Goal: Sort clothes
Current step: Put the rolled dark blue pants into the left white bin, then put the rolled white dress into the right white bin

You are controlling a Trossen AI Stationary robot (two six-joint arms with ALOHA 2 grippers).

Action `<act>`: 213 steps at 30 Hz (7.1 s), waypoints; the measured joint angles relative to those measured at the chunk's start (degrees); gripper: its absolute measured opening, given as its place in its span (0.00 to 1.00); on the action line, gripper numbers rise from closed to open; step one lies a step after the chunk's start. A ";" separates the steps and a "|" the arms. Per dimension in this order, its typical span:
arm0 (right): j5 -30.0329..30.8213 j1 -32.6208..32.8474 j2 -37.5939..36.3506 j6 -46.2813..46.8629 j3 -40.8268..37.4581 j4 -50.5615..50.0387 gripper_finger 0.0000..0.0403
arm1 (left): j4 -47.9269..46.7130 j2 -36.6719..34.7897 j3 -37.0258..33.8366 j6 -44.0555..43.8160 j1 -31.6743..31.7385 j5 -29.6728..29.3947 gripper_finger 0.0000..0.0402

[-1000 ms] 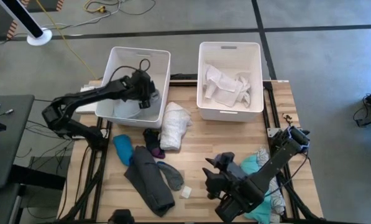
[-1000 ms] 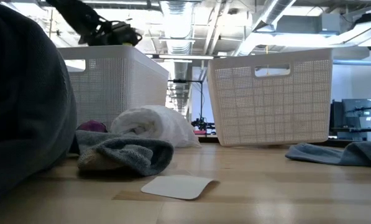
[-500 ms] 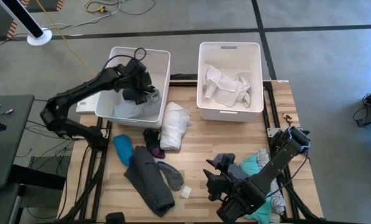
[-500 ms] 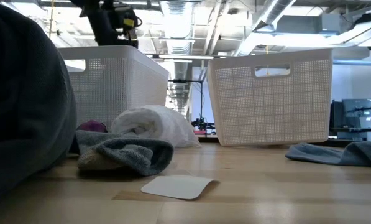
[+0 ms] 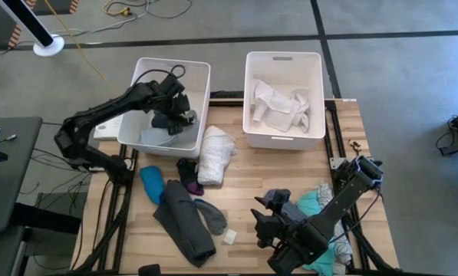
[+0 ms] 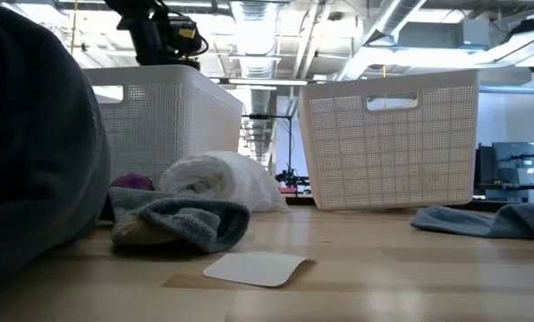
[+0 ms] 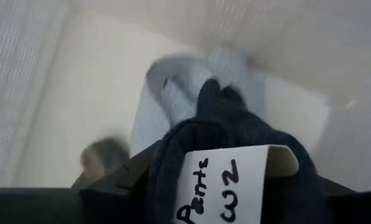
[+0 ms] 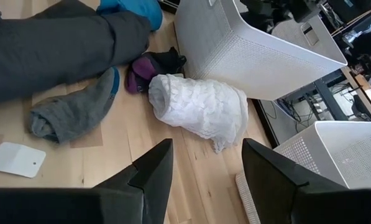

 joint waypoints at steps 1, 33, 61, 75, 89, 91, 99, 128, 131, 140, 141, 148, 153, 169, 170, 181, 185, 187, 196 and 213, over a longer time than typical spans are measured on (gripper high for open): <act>0.00 0.00 0.00 0.16 0.00 -0.06 0.51 | 0.57 -0.06 0.00 -0.24 0.00 1.07 0.52; -0.02 -0.02 0.00 0.28 0.00 -0.18 0.51 | 20.03 -10.29 0.59 -9.41 1.07 3.73 0.68; -0.02 -0.35 0.00 -0.79 0.00 -0.10 0.51 | 10.46 -9.94 0.59 2.94 -38.36 5.44 0.68; -1.28 1.32 0.00 1.62 0.00 -0.64 0.51 | 7.07 7.02 0.57 20.80 -50.33 -15.48 0.68; -1.26 3.02 0.13 7.42 -3.95 -1.75 0.51 | 6.95 17.94 0.57 30.20 -50.91 -22.73 0.68; -1.25 2.95 0.13 9.03 -5.93 -1.50 0.51 | 6.90 19.02 0.57 30.39 -50.20 -22.87 0.68; -1.25 2.89 0.15 12.77 -10.34 0.41 0.51 | 7.20 22.92 0.59 32.48 -47.13 -21.22 0.68; -0.89 3.34 0.11 12.24 -10.34 4.82 0.51 | 11.63 25.85 0.35 31.05 -47.38 -20.00 0.06; -0.86 3.34 0.11 12.24 -10.34 4.93 0.51 | 11.96 22.44 0.33 29.77 -47.95 -19.78 0.06; 1.62 3.10 0.11 10.71 -10.32 5.02 0.51 | 14.36 8.66 0.37 23.73 -48.39 -18.47 0.06; 2.14 2.97 0.11 10.69 -10.32 5.03 0.51 | 14.79 7.00 0.37 23.11 -48.41 -18.25 0.06; 6.79 2.25 0.11 9.69 -10.32 5.07 0.53 | 17.91 -3.03 0.43 18.61 -48.51 -15.68 0.06; 9.97 0.72 0.11 9.31 -10.32 6.26 0.58 | 19.75 -8.35 0.50 16.63 -49.39 -14.24 0.06; 13.15 -6.41 0.11 -7.15 -10.32 19.73 0.68 | 21.22 -11.95 0.55 15.82 -55.79 -14.44 0.06; 12.80 -6.67 0.11 -8.21 -10.32 20.63 0.68 | 21.54 -11.95 0.55 15.88 -56.03 -14.46 0.06; 7.11 -10.55 0.11 -25.84 -10.32 36.07 0.68 | 25.84 -11.95 0.55 17.24 -57.87 -14.67 0.06; 5.89 -11.92 0.11 -34.25 -10.32 43.31 0.68 | 28.46 -11.97 0.55 17.83 -58.84 -14.71 0.06; 4.50 -12.68 0.11 -37.88 -10.32 47.26 0.68 | 29.61 -12.28 0.55 18.61 -59.42 -14.77 0.06; 4.24 -14.56 0.09 -51.29 -10.32 58.89 0.68 | 36.06 -13.54 0.59 19.34 -60.59 -14.40 0.06; 6.41 -13.09 -0.02 -83.72 -10.51 90.50 0.68 | 37.87 -16.15 0.72 15.11 -60.78 -11.29 0.06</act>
